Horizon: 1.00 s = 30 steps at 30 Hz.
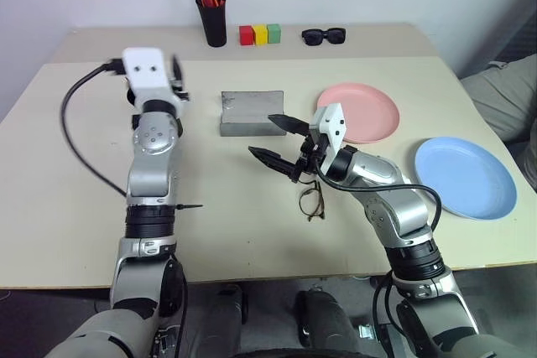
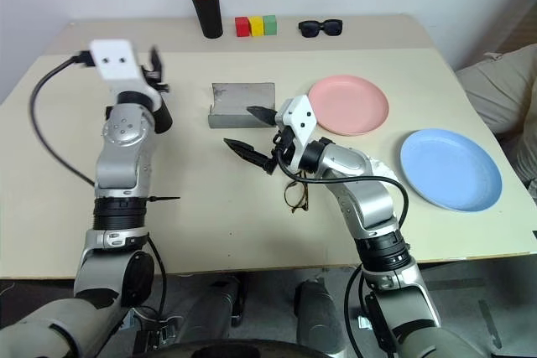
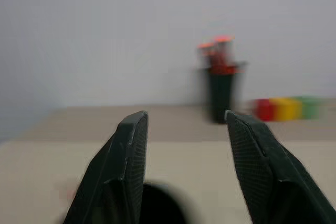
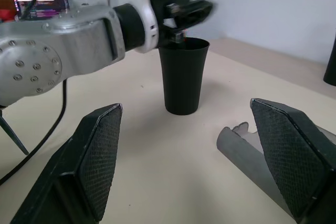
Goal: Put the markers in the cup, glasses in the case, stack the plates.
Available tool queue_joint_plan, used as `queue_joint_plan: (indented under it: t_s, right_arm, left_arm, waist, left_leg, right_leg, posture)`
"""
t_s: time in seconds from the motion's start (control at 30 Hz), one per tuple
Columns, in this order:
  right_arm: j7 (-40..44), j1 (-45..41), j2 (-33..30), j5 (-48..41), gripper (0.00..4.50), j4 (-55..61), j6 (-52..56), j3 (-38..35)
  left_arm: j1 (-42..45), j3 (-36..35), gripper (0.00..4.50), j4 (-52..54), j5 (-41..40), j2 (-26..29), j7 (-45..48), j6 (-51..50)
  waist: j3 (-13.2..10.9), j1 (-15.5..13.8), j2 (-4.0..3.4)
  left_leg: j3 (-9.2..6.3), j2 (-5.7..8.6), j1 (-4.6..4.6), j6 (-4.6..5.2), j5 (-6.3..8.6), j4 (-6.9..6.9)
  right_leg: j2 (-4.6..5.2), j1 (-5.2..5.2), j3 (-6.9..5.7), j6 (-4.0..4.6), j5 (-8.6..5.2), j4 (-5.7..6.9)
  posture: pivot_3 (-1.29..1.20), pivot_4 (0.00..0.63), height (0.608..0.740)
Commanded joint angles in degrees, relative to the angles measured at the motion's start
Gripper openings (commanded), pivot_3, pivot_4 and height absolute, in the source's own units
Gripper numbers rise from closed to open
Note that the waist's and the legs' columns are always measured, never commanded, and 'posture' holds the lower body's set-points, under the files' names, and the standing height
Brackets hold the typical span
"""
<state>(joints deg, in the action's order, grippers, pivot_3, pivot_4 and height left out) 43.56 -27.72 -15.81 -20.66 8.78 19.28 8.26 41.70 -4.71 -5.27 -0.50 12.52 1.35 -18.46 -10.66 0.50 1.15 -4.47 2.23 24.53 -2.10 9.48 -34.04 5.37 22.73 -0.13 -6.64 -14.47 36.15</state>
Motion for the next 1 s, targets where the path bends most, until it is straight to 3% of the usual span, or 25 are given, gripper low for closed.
queue_joint_plan:
  t_s: [0.03, 0.07, 0.27, 0.4, 0.63, 0.73, 0.97, 1.0]
  right_arm:
    - [0.73, -1.5, -2.77, 0.62, 4.0, 0.91, -0.61, -1.59]
    - [0.84, -1.62, -3.4, 0.72, 4.0, 0.88, -0.46, -1.7]
    - [5.4, -0.72, -13.52, 3.38, 4.0, 1.71, 1.48, -0.83]
    - [10.18, 2.65, -20.89, 0.24, 4.0, 6.3, 4.94, -3.67]
    - [11.33, 8.37, -25.29, -2.16, 4.0, 11.91, 8.09, -5.84]
    - [10.88, 9.48, -25.4, -2.13, 4.0, 12.59, 8.07, -6.44]
    - [10.21, 10.88, -25.3, -1.57, 4.0, 12.91, 7.34, -7.06]
    - [10.17, 10.89, -25.29, -1.6, 4.0, 12.94, 7.36, -7.04]
  left_arm:
    - [2.26, 9.31, 4.21, 1.71, 1.93, 3.29, 10.47, -9.1]
    - [2.66, 10.46, 4.46, 1.66, 1.89, 3.87, 12.02, -11.02]
    - [6.13, 14.6, 4.46, -3.81, 1.04, 7.8, 22.54, -18.92]
    - [11.97, 14.52, 4.46, -16.23, -1.22, 9.18, 29.39, -22.78]
    - [19.49, 17.23, 4.46, -32.42, -0.56, 9.43, 40.12, -19.28]
    - [20.98, 17.87, 3.62, -36.4, 0.16, 9.21, 42.36, -16.83]
    - [21.87, 18.0, 0.12, -40.37, 2.16, 8.5, 44.16, -12.13]
    - [21.79, 18.03, 0.05, -40.37, 2.44, 8.5, 44.33, -11.73]
  waist:
    - [0.0, 0.19, -0.01]
    - [0.0, 0.26, -0.02]
    - [-0.05, 0.66, -0.09]
    - [-0.07, -0.03, -0.06]
    - [-0.11, 0.12, 0.01]
    - [-0.12, 0.2, 0.01]
    - [-0.12, 0.11, 0.02]
    - [-0.12, 0.11, 0.02]
  left_leg:
    - [0.01, 0.0, -0.01, 0.0, 0.0, 0.0]
    - [0.01, 0.0, -0.02, 0.01, 0.0, 0.01]
    - [0.01, -0.08, -0.01, 0.02, 0.0, 0.07]
    - [-0.01, -0.06, 0.01, 0.05, 0.02, 0.02]
    - [0.0, -0.02, 0.08, 0.14, 0.08, -0.06]
    - [0.02, -0.01, 0.1, 0.14, 0.08, -0.07]
    - [0.01, -0.01, 0.11, 0.14, 0.08, -0.08]
    - [0.01, -0.02, 0.11, 0.14, 0.08, -0.08]
  right_leg:
    - [0.0, 0.0, 0.0, 0.0, 0.0, 0.01]
    - [-0.01, 0.0, 0.0, 0.0, 0.0, 0.01]
    - [-0.05, 0.1, 0.01, 0.02, -0.02, 0.06]
    - [-0.04, 0.05, -0.01, -0.01, -0.03, 0.01]
    - [0.06, 0.04, -0.03, -0.08, -0.08, -0.03]
    - [0.09, 0.04, -0.03, -0.08, -0.08, -0.04]
    - [0.11, 0.05, -0.03, -0.08, -0.08, -0.04]
    - [0.11, 0.05, -0.03, -0.08, -0.08, -0.04]
  posture:
    - [0.0, 0.15, 0.74]
    - [0.0, 0.15, 0.74]
    - [0.0, 0.15, 0.74]
    - [0.0, 0.15, 0.74]
    - [0.0, 0.15, 0.74]
    - [0.0, 0.15, 0.74]
    - [0.0, 0.15, 0.74]
    - [0.0, 0.15, 0.74]
